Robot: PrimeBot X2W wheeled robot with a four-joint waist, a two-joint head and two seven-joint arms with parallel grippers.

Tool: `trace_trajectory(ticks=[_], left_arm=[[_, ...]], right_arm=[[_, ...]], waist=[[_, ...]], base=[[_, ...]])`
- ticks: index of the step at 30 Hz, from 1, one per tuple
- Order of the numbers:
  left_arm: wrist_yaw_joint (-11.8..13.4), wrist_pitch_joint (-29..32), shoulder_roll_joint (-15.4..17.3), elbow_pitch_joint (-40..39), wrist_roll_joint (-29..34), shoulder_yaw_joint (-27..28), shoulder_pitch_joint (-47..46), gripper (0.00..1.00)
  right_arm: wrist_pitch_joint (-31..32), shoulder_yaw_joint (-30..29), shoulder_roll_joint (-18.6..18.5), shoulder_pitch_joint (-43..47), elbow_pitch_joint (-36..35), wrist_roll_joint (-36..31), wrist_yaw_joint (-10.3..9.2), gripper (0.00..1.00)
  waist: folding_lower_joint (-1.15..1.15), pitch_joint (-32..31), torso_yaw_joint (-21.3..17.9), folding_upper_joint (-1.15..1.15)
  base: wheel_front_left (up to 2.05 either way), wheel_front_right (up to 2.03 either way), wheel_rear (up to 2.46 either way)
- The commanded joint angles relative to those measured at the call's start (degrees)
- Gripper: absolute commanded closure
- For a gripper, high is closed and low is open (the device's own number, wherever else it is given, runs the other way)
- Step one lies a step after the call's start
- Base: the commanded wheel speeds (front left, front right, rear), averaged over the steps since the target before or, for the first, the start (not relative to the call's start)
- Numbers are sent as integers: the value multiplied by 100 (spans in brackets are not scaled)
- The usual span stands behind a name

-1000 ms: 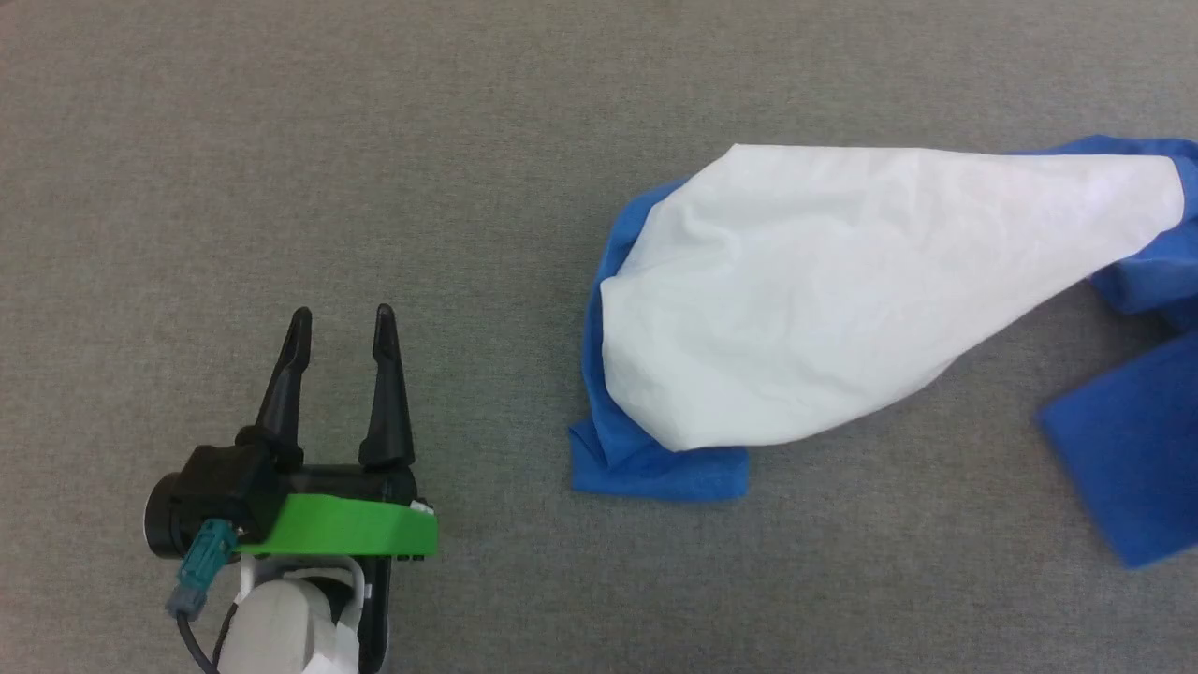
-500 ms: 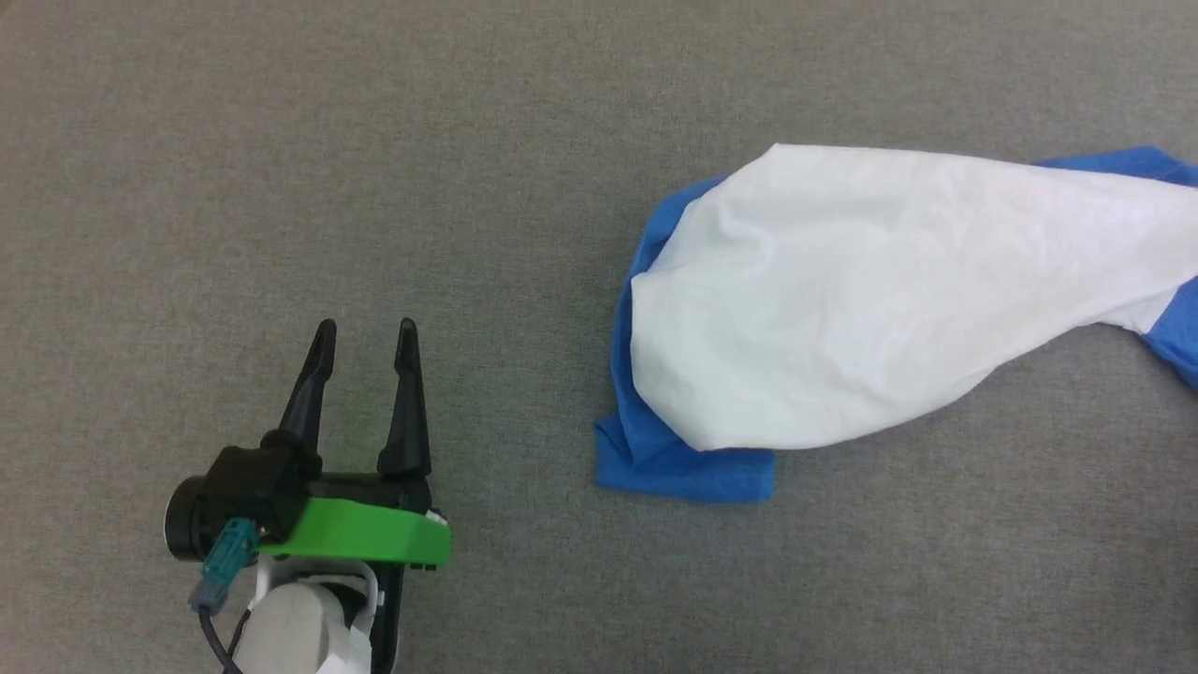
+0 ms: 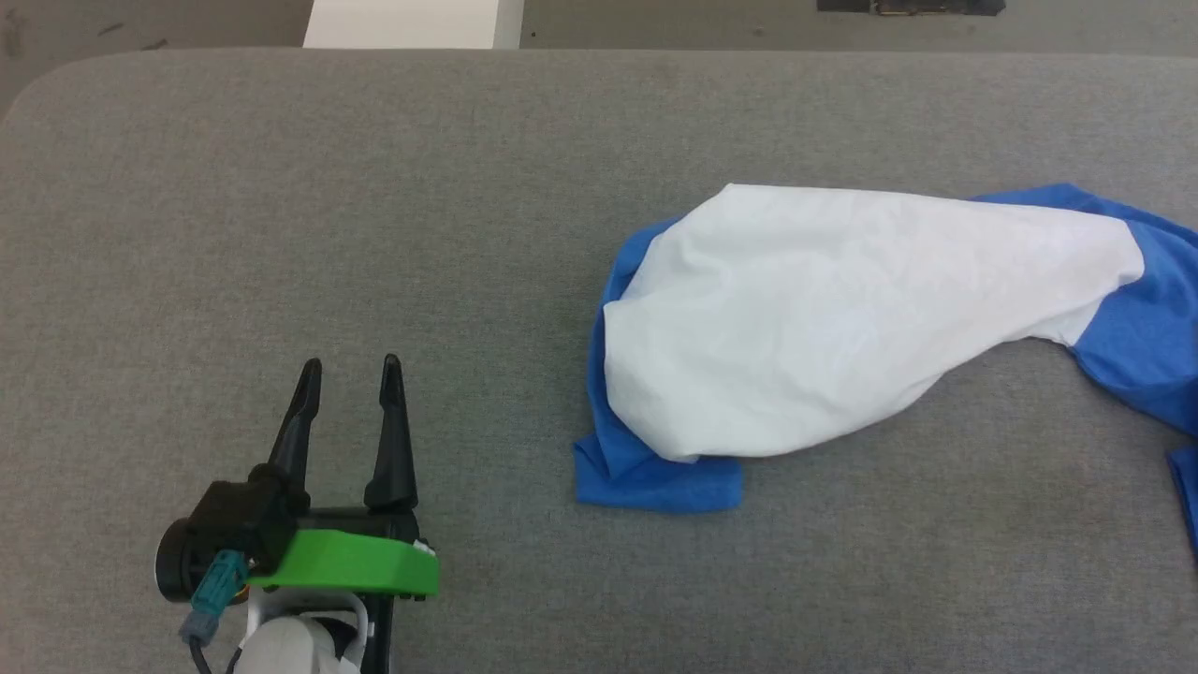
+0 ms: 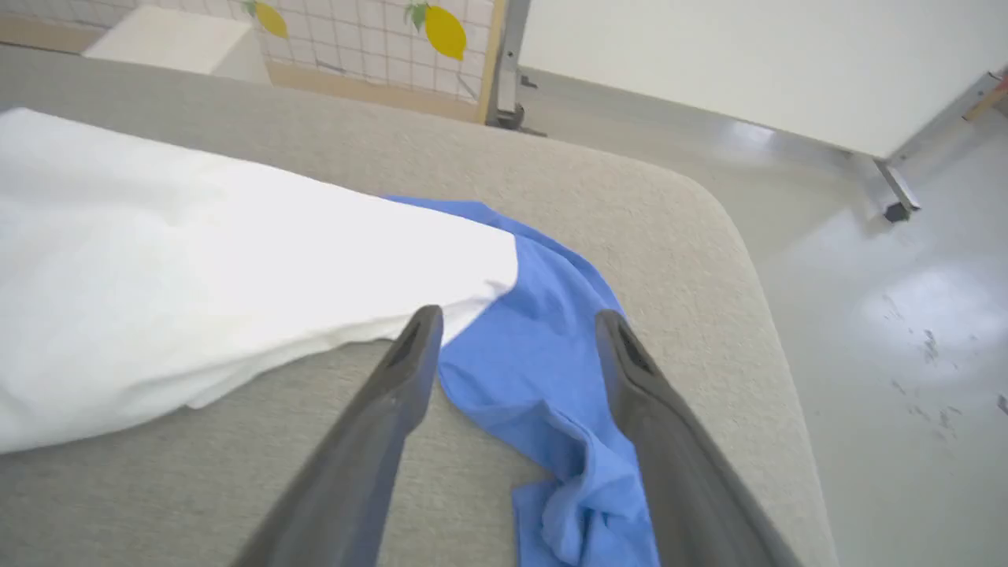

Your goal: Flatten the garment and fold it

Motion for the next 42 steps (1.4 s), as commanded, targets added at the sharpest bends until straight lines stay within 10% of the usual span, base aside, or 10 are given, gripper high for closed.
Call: trace_trajectory(ticks=[1, 7, 19, 21, 22, 34, 42], left_arm=[[30, -22, -16, -43, -16, 3, 39, 0], [-24, -22, -16, -88, -43, -46, -118, 0], [41, -22, -16, 77, -214, -288, -367, 0], [69, -22, -16, 86, -245, -316, -365, 0], [84, -22, -16, 90, -256, -324, -363, 0], [152, -22, -16, 64, -279, -204, -222, 0], [109, -22, -16, 27, -244, -173, -191, 0]], right_arm=[[164, 338, 140, -3, -265, 110, -9, 0], [486, 1854, 211, -110, -442, 270, -9, 0], [8, 3993, -692, -1330, 1612, 119, -9, 0], [47, 4239, -807, -1492, 1855, 148, -9, 100], [46, 4289, -836, -1555, 1917, 192, -9, 100], [143, 3072, -811, -1768, 674, 1022, -9, 100], [1695, 1932, -1148, 241, -593, 1893, -9, 100]], waist=[[0, -24, -53, 0], [0, 225, 109, 0], [0, 529, 755, 0], [0, 520, 788, 0], [0, 509, 792, 0], [0, 124, 213, 0], [0, 219, -38, 0]], base=[[0, 0, 0], [0, 0, 0], [0, 0, 0], [0, 0, 0], [0, 0, 0], [0, 0, 0], [0, 0, 0]])
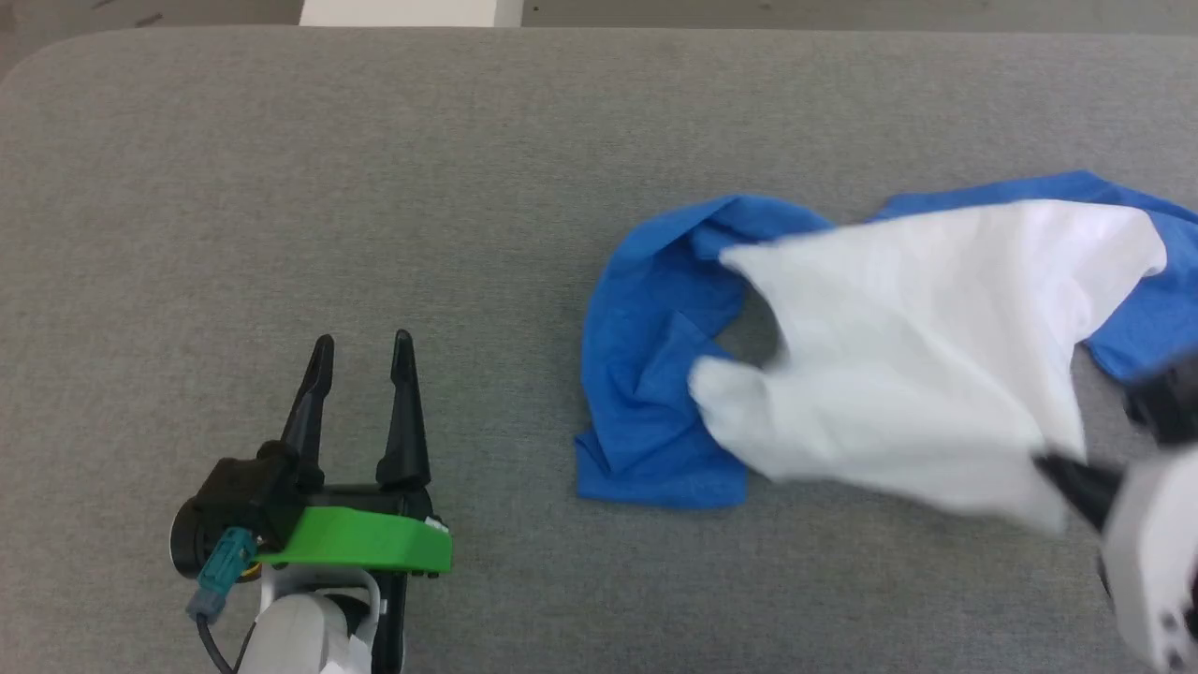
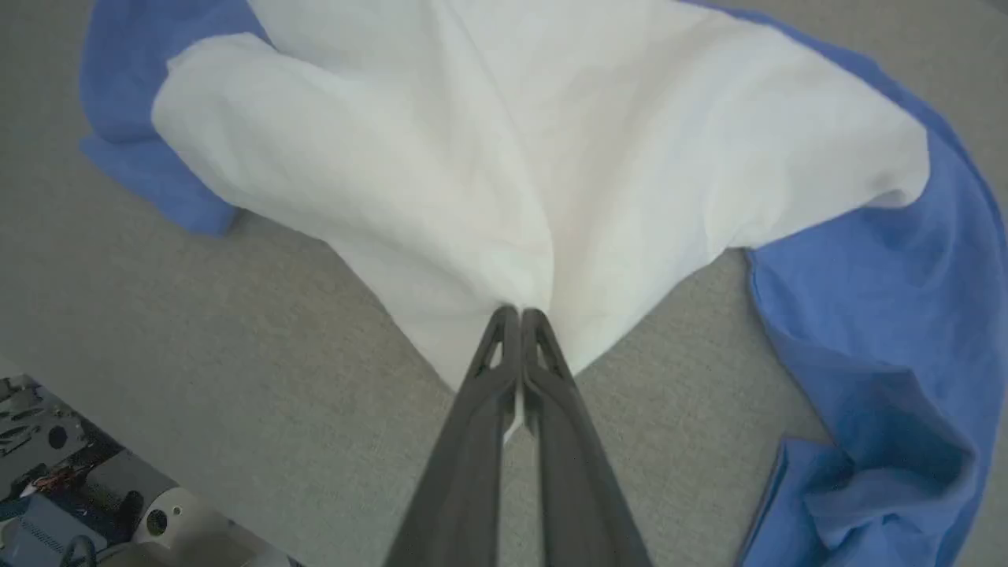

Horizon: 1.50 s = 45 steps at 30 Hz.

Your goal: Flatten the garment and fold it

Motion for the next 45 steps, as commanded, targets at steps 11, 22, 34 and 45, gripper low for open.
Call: trace_trajectory(ticks=[11, 22, 34, 45], left_arm=[[-126, -22, -15, 130, 55, -36, -19, 0], [-166, -22, 28, 176, 108, 87, 135, 0], [-243, -22, 21, -210, 174, 89, -7, 0], [-447, 159, 267, -236, 576, -308, 83, 0]], right_arm=[[-259, -98, 377, 1539, 290, -639, -10, 97], [-567, 25, 242, 796, 548, -193, -10, 0], [-2347, -1287, 1783, 512, -768, -790, -10, 0], [-5217, -1070, 3001, 584, 944, -1884, -10, 0]], waist=[[0, 193, 4, 0], [0, -136, -416, 0], [0, 150, -525, 0], [0, 252, -465, 0]], base=[[0, 0, 0], [0, 0, 0], [0, 0, 0], [0, 0, 0]])
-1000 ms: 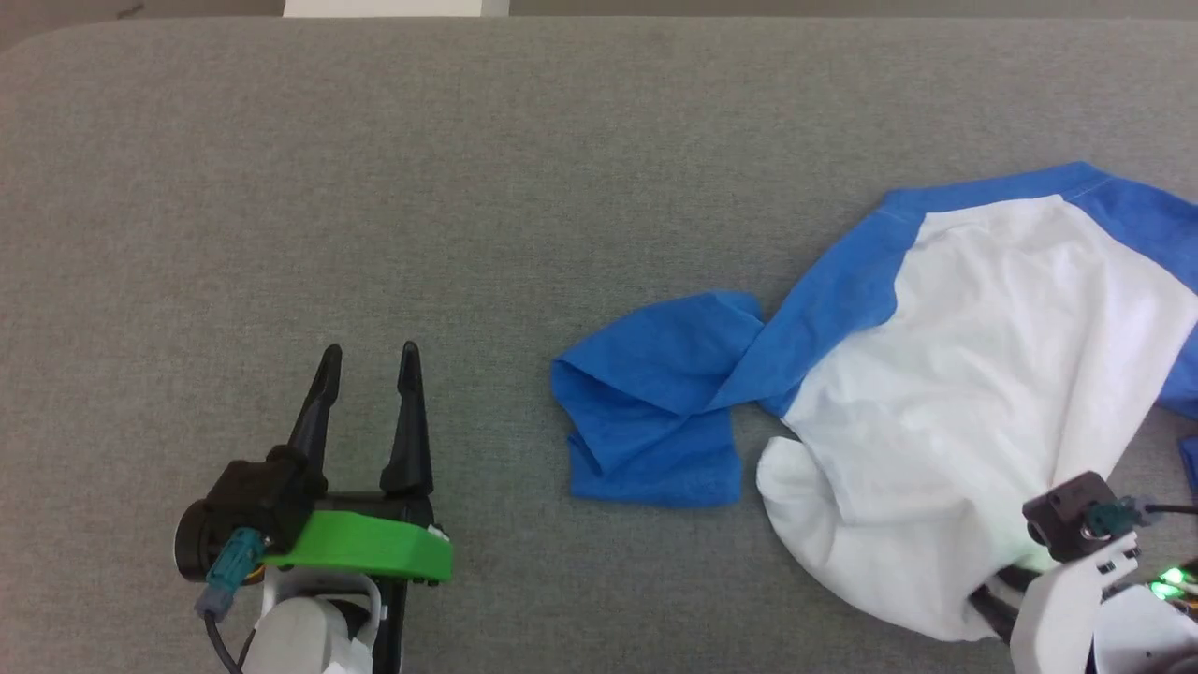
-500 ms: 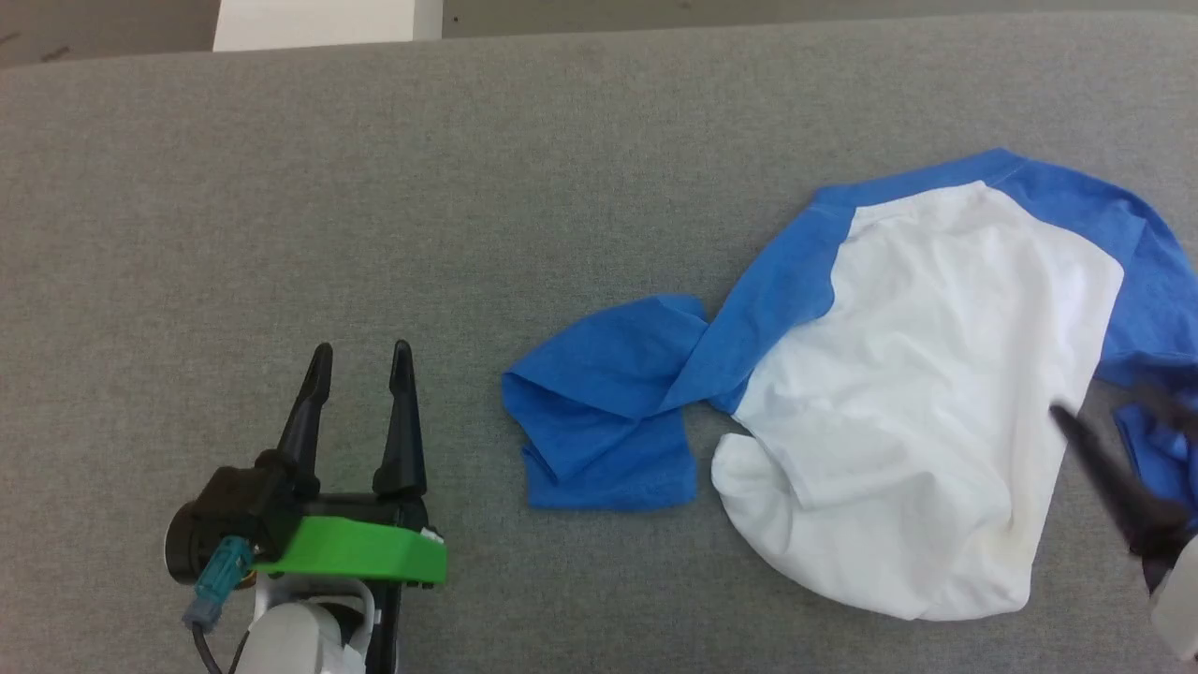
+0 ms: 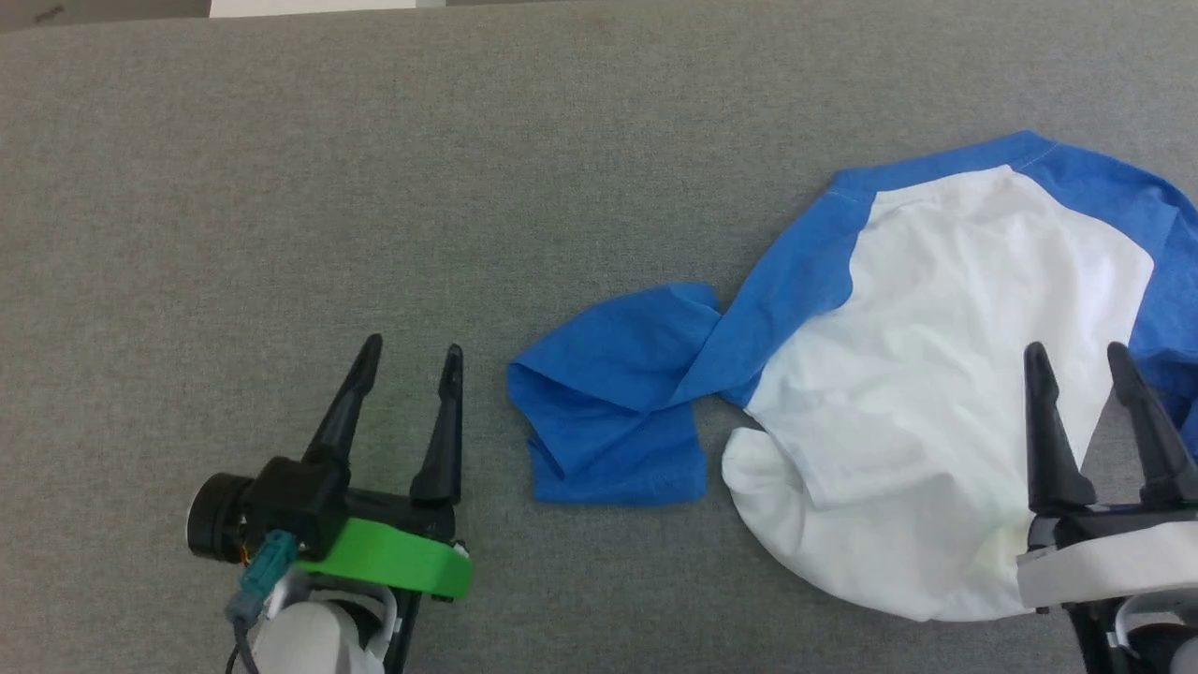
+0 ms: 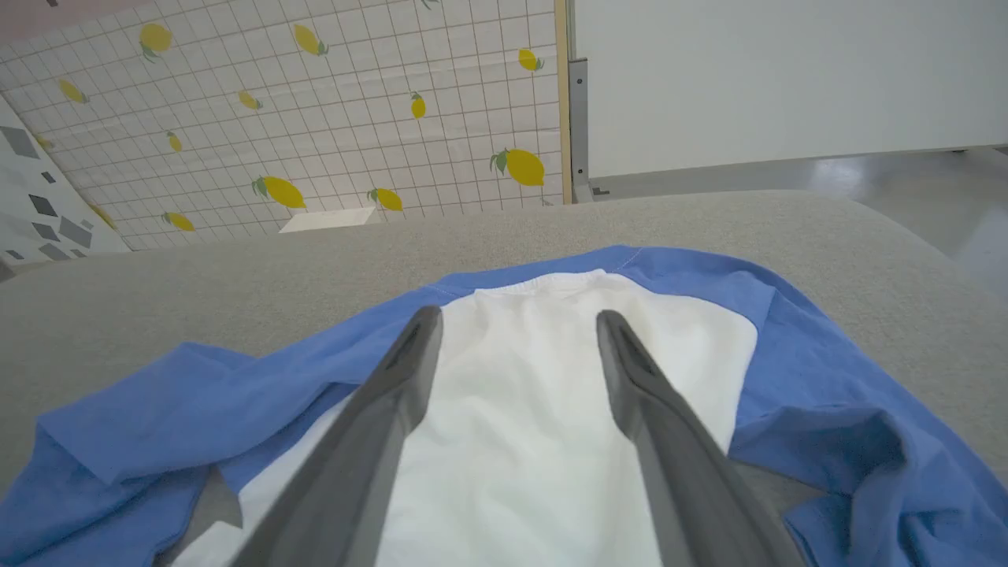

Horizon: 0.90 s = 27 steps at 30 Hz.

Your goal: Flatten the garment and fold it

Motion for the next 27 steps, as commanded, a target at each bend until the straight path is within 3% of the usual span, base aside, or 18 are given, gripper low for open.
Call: trace_trajectory(ticks=[1, 17, 18, 19, 23, 27], left_arm=[[-48, 113, 71, -8, 73, -72, -36, 0], [-237, 3244, 274, 119, -242, -1144, -410, 0], [-242, 3355, 269, 163, -286, -1198, -435, 27], [-250, 3439, 275, 188, -329, -1268, -479, 100], [-253, 3462, 272, 108, -478, -1308, -599, 100], [-187, 3231, 196, -189, -832, -1007, -578, 100]], right_arm=[[-113, 42, 3, -4, 103, 10, -9, 0], [-211, 17, 6, -263, 287, -130, -9, 0], [-211, 28, 6, -266, 293, -122, -9, 0], [-211, 39, 7, -272, 299, -115, -9, 0], [-217, 38, 7, -282, 320, -103, -9, 0], [-208, -53, 7, -244, 345, -118, -9, 0]], waist=[[0, 6, 2, 0], [0, 162, 23, 0], [0, 168, 19, 0], [0, 175, 13, 0], [0, 169, 18, 0], [0, 46, 125, 0]], base=[[0, 0, 0], [0, 0, 0], [0, 0, 0], [0, 0, 0], [0, 0, 0], [0, 0, 0]])
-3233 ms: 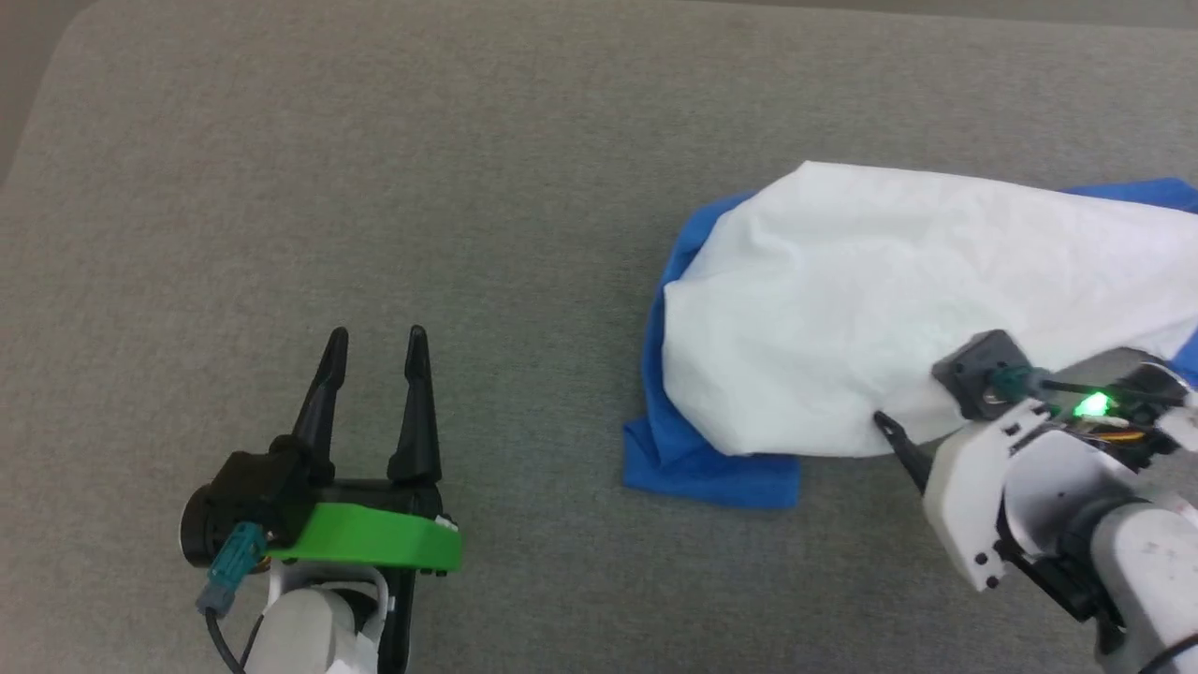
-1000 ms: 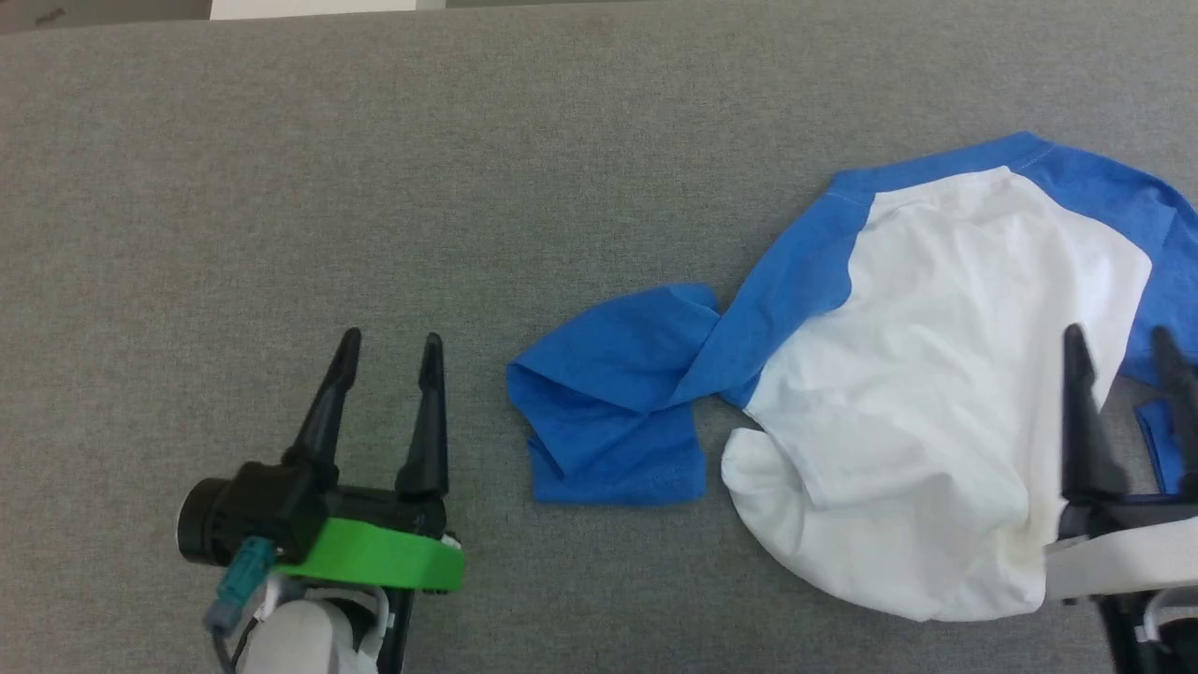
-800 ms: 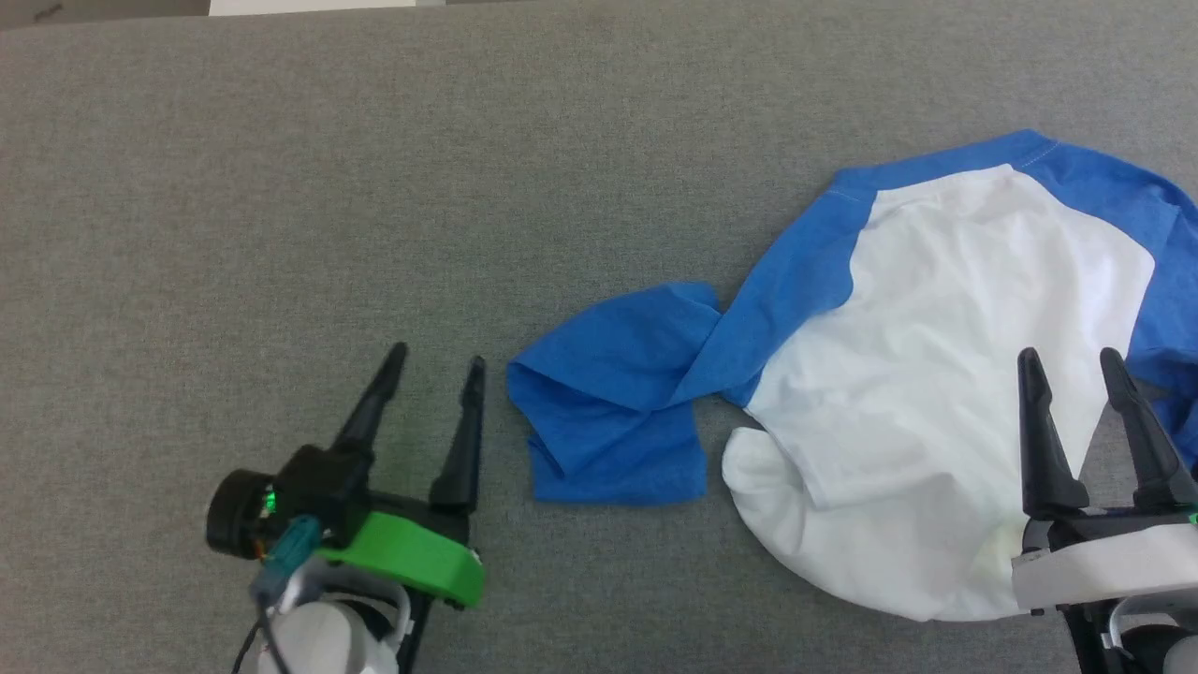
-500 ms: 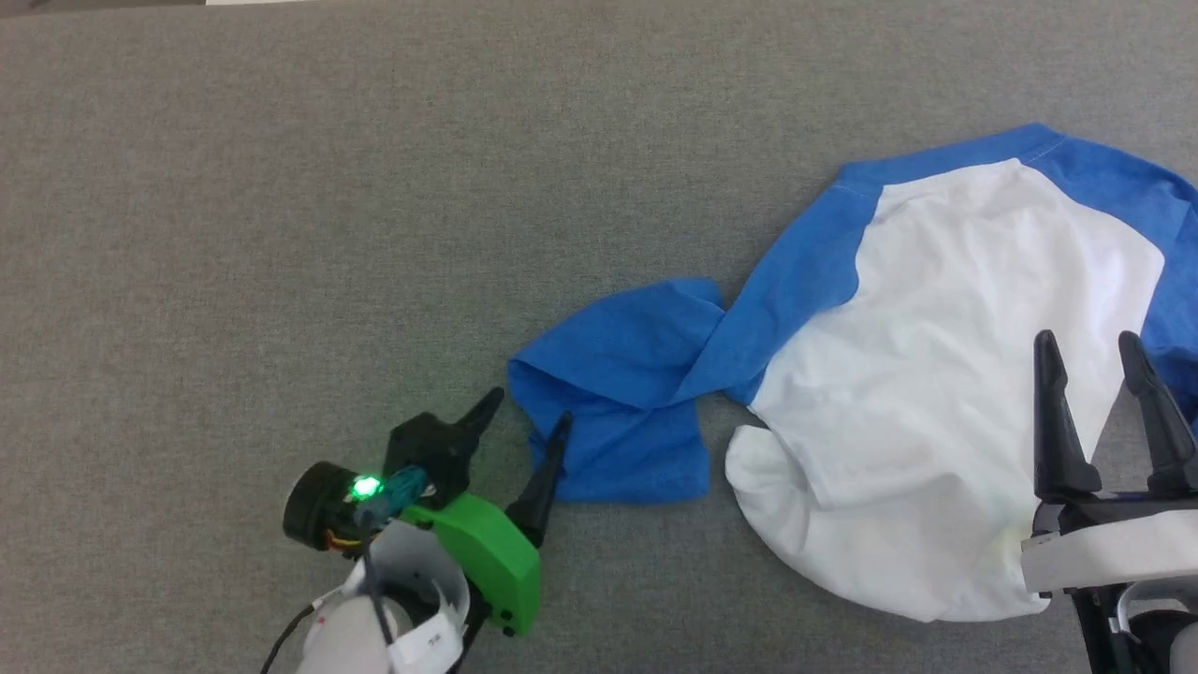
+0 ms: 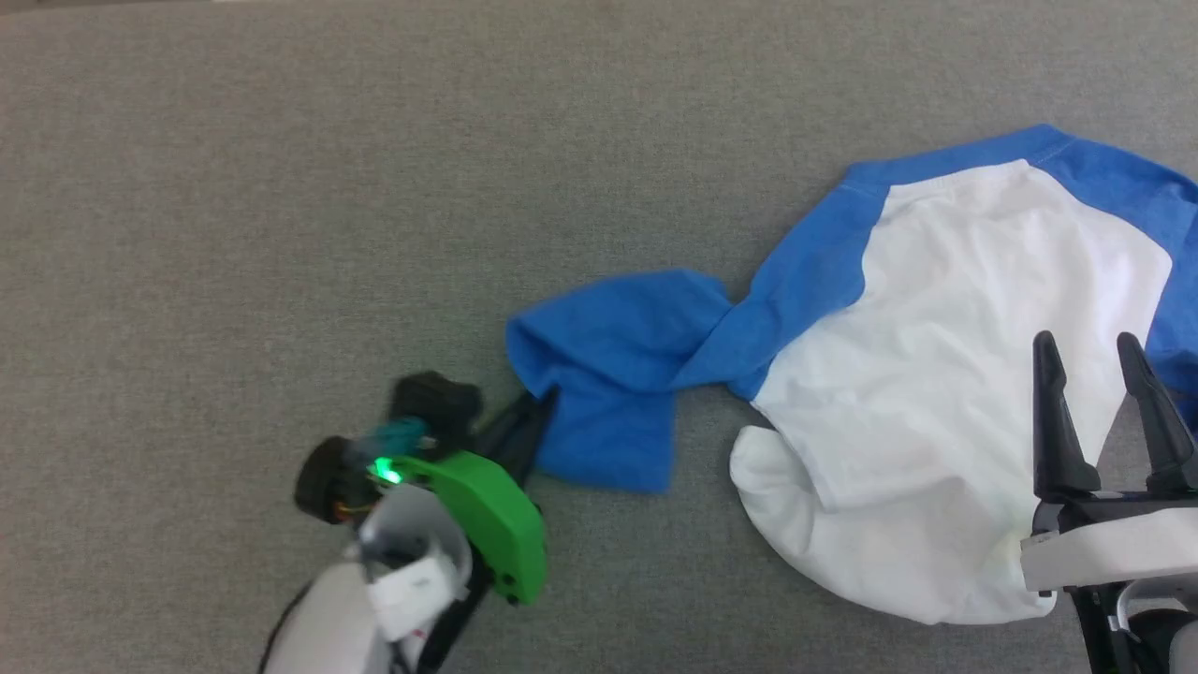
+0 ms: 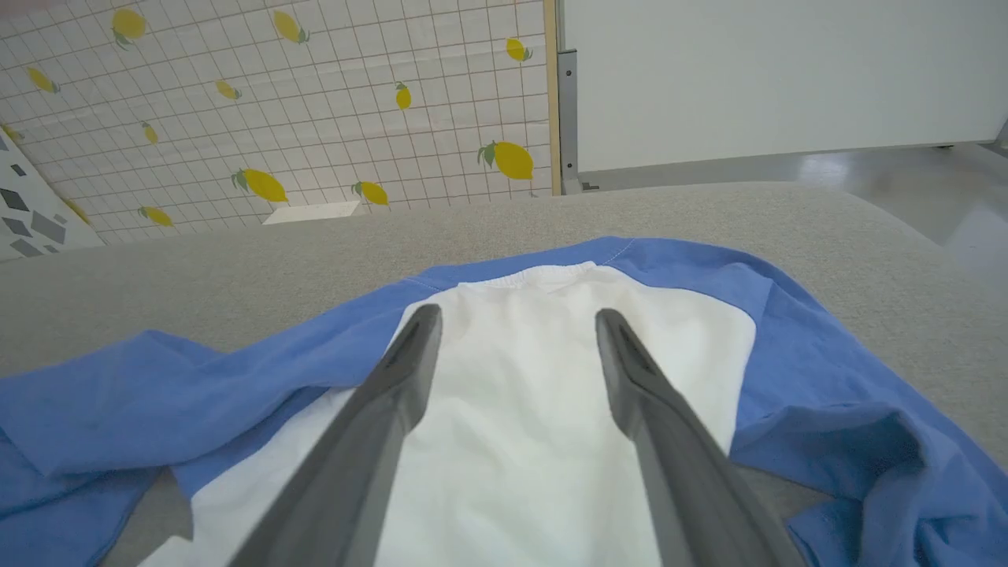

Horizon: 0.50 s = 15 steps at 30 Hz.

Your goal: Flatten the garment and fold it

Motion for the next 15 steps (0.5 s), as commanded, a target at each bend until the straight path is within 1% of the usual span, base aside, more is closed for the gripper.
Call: trace_trajectory(ticks=[1, 4, 6, 11, 14, 15], left_arm=[[47, -107, -9, -170, -204, 182, -9, 100], [153, -290, 92, -546, -433, 605, 111, 100], [276, -361, 203, -797, -531, 926, 266, 100], [668, -391, 406, -1241, -819, 1776, 964, 100], [935, -456, 412, -1346, -872, 2185, 1447, 100], [983, -466, 421, -1336, -898, 2292, 1606, 100]], right_arm=[[20, -20, 5, -37, 20, -3, -9, 0], [51, -70, 5, 4, 10, -27, -9, 0], [87, -96, 5, 34, -5, -45, -9, 0], [211, -92, 5, 126, -45, -59, -9, 0], [270, -106, 5, 191, -73, -67, -9, 0], [288, -113, 5, 214, -83, -68, -9, 0]], waist=[[0, -121, 105, 0], [0, -276, 244, 0], [0, -381, 349, 0], [0, -619, 630, 0], [0, -705, 760, 0], [0, -725, 805, 0]], base=[[0, 0, 0], [0, 0, 0], [0, 0, 0], [0, 0, 0], [0, 0, 0], [0, 0, 0]])
